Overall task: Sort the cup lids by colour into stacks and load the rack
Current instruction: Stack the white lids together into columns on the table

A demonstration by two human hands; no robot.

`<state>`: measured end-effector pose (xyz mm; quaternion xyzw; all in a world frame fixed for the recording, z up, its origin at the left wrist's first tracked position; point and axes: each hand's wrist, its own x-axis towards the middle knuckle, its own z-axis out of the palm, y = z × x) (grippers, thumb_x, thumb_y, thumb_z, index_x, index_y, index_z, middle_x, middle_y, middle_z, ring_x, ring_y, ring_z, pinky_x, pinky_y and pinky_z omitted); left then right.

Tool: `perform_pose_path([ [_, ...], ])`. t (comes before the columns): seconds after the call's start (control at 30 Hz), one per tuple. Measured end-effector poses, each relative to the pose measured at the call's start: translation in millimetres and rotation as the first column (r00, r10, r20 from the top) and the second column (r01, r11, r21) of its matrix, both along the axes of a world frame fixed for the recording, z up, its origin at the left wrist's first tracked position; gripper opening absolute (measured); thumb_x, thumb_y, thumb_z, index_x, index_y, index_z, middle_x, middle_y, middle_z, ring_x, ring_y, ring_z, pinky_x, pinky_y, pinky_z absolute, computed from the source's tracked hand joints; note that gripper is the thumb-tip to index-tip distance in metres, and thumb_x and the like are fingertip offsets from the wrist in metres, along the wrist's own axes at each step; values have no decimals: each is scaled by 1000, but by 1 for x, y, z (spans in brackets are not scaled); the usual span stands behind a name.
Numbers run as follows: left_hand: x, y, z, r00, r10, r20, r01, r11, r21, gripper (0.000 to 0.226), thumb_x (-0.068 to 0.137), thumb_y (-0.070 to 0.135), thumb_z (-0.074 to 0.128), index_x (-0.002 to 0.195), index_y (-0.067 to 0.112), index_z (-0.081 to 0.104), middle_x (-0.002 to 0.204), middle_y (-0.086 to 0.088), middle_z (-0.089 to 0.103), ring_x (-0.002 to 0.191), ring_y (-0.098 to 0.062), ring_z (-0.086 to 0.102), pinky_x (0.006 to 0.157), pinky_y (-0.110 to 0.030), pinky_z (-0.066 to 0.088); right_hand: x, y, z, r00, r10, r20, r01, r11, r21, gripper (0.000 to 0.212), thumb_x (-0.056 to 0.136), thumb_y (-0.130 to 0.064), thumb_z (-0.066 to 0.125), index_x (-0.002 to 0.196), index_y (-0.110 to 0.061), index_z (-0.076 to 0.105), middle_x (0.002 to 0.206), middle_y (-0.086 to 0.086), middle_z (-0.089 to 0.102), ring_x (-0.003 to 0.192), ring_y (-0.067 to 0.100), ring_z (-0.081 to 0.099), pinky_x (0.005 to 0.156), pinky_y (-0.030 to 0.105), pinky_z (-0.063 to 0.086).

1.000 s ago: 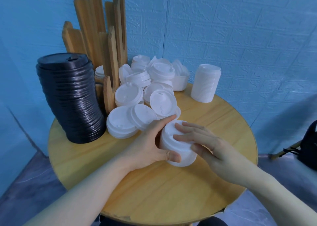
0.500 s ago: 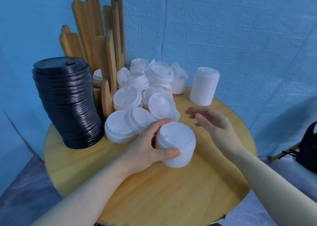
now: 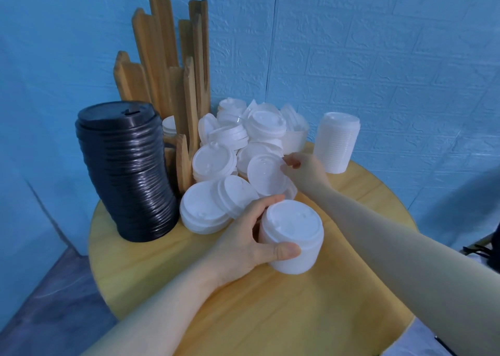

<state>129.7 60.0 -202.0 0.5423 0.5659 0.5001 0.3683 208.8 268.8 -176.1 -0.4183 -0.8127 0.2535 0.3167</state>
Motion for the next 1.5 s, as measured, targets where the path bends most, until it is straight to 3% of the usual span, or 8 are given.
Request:
perform_pose_path([
  [0.17, 1, 0, -1, 1000, 2, 0, -2, 1000, 11, 85, 65, 33, 86, 140, 35, 45, 132, 21, 58, 121, 9, 53, 97, -11, 43, 15, -13, 10, 970, -40, -239, 35, 999, -27, 9, 88, -17, 65, 93, -19, 73, 85, -7, 69, 89, 14, 66, 81, 32, 52],
  [0.33, 2, -1, 0, 1000, -1, -8, 2, 1000, 18, 95, 64, 37, 92, 143, 37, 40, 137, 23, 53, 121, 16, 49, 96, -5, 40, 56, -51, 18, 910, 18, -413, 30, 994, 109, 7, 88, -17, 68, 88, -23, 72, 85, -13, 71, 78, 5, 62, 71, 22, 45],
  [0.53, 2, 3, -1, 1000, 5, 2, -5, 1000, 28, 118, 63, 37, 89, 151, 45, 10, 135, 28, 46, 117, 23, 45, 95, -2, 38, 105, -83, 12, 912, 197, -361, -21, 899, 437, 21, 85, -7, 71, 91, -27, 67, 88, -27, 65, 81, 0, 55, 72, 12, 41],
  [0.7, 1, 3, -3, 1000, -6, 13, 6, 1000, 20, 118, 60, 40, 90, 148, 51, 12, 128, 36, 51, 119, 21, 47, 95, -3, 39, 120, -105, 2, 888, 407, -214, -248, 816, 523, 10, 87, -16, 70, 97, -15, 69, 102, -6, 68, 95, 12, 60, 85, 22, 43],
  [1.03, 2, 2, -2, 1000, -16, -7, 16, 999, 52, 105, 64, 34, 92, 136, 64, 23, 140, 30, 43, 125, 19, 44, 103, -9, 37, 123, -126, -3, 833, 549, -69, -469, 767, 439, 16, 94, -14, 59, 106, -16, 68, 115, -11, 66, 110, 19, 60, 92, 41, 46],
  [1.17, 4, 0, 3, 1000, -26, -5, 27, 998, 57, 104, 64, 29, 85, 147, 49, 25, 142, 33, 39, 124, 22, 42, 102, -6, 36, 120, -128, -2, 840, 535, -94, -467, 799, 378, 17, 93, -21, 59, 107, -18, 69, 106, -11, 67, 105, 21, 60, 89, 47, 46],
  [1.33, 2, 1, 0, 999, -22, -29, 24, 998, 57, 103, 61, 39, 91, 146, 49, 34, 143, 27, 46, 130, 11, 45, 108, -17, 39, 116, -120, 12, 862, 480, -162, -461, 876, 142, 41, 83, -43, 63, 122, -28, 60, 125, -14, 61, 124, 14, 49, 103, 21, 35],
  [1.5, 3, 2, -1, 1000, -11, -27, 12, 999, 46, 94, 59, 38, 89, 137, 54, 39, 144, 22, 47, 130, 8, 46, 108, -21, 41, 109, -107, 17, 822, 552, -138, -569, 799, -194, 56, 74, -49, 67, 128, -35, 59, 135, -23, 53, 130, -1, 44, 105, 15, 34],
])
